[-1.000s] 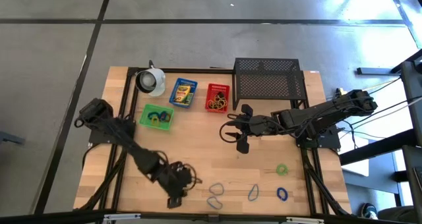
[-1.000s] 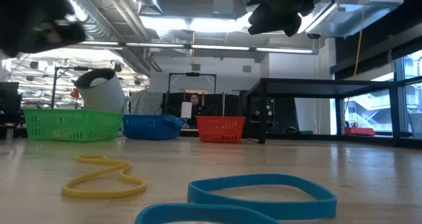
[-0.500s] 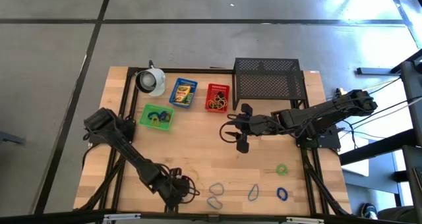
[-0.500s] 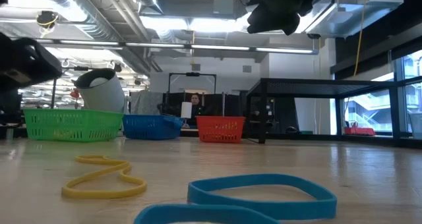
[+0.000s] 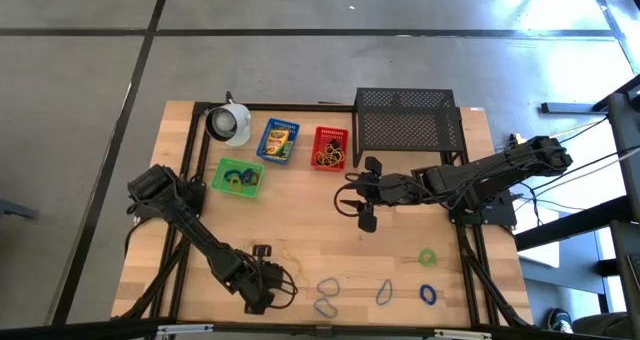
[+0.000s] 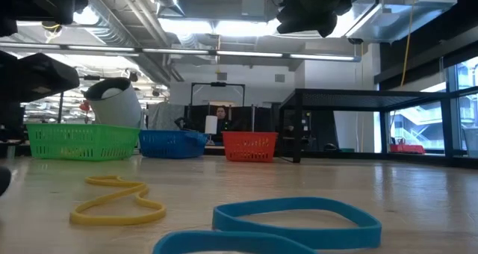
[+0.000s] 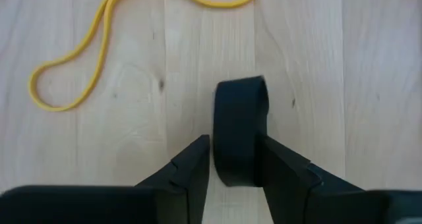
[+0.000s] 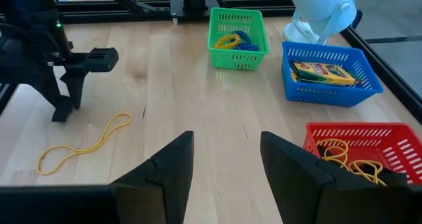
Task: Pick & Place Office Desk Supplies
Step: Put the black rubber band into the red bin
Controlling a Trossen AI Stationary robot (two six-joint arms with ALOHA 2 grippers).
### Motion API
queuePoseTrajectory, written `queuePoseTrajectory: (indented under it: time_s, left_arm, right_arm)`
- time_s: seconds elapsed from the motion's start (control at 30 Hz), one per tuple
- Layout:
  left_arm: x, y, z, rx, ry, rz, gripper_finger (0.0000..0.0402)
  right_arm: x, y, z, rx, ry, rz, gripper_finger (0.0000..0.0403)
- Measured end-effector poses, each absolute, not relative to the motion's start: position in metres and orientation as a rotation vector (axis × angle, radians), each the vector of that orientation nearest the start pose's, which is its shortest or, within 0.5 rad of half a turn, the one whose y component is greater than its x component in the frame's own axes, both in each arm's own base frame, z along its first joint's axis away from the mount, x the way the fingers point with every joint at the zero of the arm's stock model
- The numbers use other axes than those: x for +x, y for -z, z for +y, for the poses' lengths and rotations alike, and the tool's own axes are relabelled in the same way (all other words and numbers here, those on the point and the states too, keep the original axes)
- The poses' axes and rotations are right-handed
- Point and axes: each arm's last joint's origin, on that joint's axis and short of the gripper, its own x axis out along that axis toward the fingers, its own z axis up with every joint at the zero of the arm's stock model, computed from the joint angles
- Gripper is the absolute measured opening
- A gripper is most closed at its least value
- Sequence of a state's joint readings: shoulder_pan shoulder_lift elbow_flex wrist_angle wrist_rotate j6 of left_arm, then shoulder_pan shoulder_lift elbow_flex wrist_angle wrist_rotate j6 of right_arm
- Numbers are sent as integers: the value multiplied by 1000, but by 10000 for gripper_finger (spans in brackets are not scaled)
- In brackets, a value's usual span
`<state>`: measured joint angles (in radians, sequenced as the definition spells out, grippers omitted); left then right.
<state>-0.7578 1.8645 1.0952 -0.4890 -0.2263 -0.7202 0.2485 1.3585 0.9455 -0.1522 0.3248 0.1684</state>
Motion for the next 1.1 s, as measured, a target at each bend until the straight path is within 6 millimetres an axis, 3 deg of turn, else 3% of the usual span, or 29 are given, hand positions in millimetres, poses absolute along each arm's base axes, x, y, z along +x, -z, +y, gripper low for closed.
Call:
queuePoseTrajectory:
  time_s: [0.3, 0.5, 0.77, 0.93, 1.1]
  left_arm:
    - [257, -138, -234, 43, 115, 1136, 9]
    - [261, -153, -230, 189, 54, 981, 4]
    - [269, -190, -209, 450, -209, 693, 4]
    - [283, -206, -187, 399, -443, 552, 7]
    - [300, -212, -165, 286, -542, 508, 6]
  right_arm:
    - [286, -267, 63, 7, 120, 533, 177]
    - [287, -267, 63, 7, 120, 531, 177]
    - [287, -268, 63, 10, 120, 526, 177]
    - [288, -270, 64, 20, 118, 503, 177]
    - [291, -276, 65, 3, 93, 432, 178]
